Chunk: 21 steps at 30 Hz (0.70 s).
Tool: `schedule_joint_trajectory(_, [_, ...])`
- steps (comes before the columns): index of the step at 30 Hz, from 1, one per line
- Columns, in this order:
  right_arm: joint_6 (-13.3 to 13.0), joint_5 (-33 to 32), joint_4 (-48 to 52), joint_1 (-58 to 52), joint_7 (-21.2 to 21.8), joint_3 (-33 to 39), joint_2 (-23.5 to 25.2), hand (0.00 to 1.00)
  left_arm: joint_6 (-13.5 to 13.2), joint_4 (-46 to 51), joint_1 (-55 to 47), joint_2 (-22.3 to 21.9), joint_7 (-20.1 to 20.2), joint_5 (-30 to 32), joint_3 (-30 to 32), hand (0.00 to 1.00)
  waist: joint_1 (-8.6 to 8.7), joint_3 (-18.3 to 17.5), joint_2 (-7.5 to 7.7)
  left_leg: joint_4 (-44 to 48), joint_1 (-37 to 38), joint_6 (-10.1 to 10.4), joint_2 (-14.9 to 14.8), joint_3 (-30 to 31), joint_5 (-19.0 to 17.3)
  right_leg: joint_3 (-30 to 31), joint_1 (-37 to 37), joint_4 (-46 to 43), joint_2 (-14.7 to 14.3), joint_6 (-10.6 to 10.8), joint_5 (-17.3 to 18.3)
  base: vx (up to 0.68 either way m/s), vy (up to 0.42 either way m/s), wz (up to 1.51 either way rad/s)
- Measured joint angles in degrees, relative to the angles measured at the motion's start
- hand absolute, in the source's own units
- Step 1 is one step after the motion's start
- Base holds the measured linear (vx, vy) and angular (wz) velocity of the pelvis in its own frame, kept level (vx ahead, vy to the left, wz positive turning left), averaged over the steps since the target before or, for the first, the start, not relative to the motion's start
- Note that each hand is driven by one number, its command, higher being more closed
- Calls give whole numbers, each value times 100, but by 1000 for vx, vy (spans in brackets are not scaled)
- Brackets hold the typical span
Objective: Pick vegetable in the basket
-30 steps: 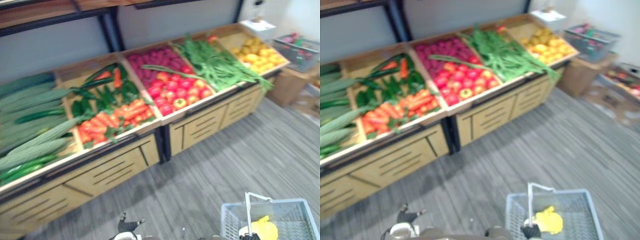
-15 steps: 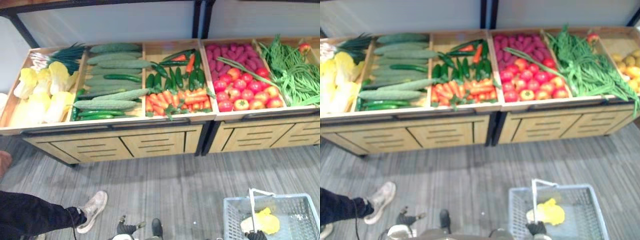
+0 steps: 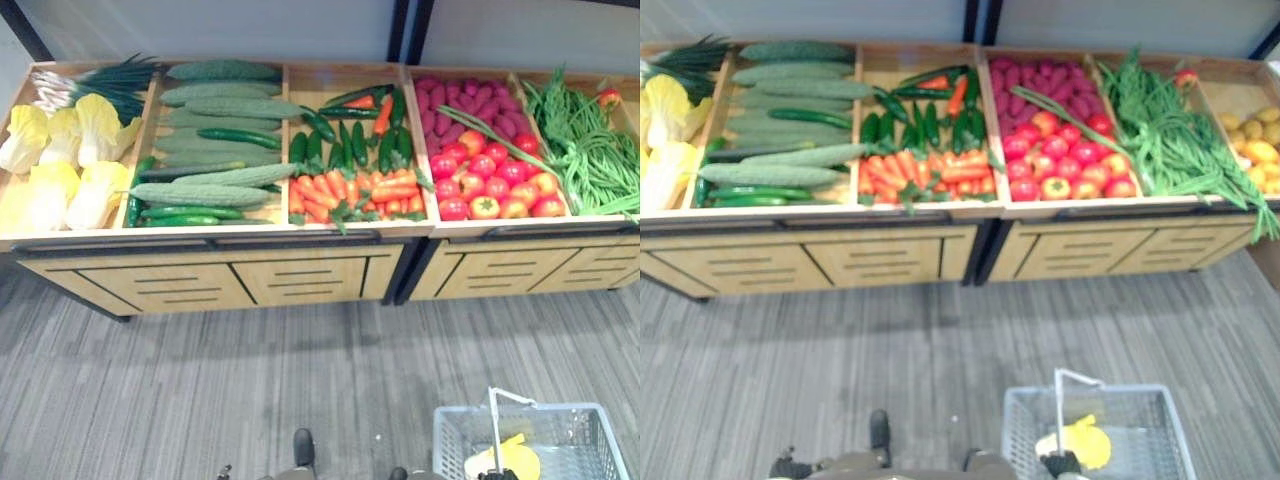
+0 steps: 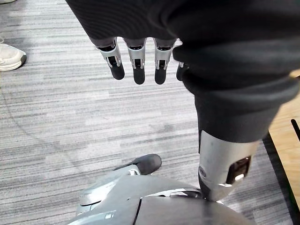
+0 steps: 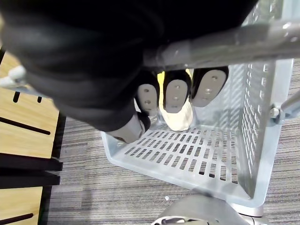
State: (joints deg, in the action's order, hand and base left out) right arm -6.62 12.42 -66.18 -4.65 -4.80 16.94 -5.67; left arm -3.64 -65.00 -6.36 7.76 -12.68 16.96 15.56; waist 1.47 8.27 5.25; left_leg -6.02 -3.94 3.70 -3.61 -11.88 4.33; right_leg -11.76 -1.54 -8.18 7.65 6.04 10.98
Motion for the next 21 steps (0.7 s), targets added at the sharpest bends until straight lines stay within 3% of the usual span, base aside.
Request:
schedule_joint_trajectory(9, [3,-58,-8,-12,8,64,1,100,-69,6,12,118,82,5,-230,0,9,-19,39,0,240,-2,-10,-170,0,217,-133,11,-29,1,-3,33,-1,-10])
schedule_joint_trajectory(21, [-9,-170,7,-52,-8,275,-26,100,-220,117,45,247,185,123,-695,0,16,-29,-21,0,318,67,-130,-327,-50,413,-88,-3,-132,-91,-138,-14,-2,-8])
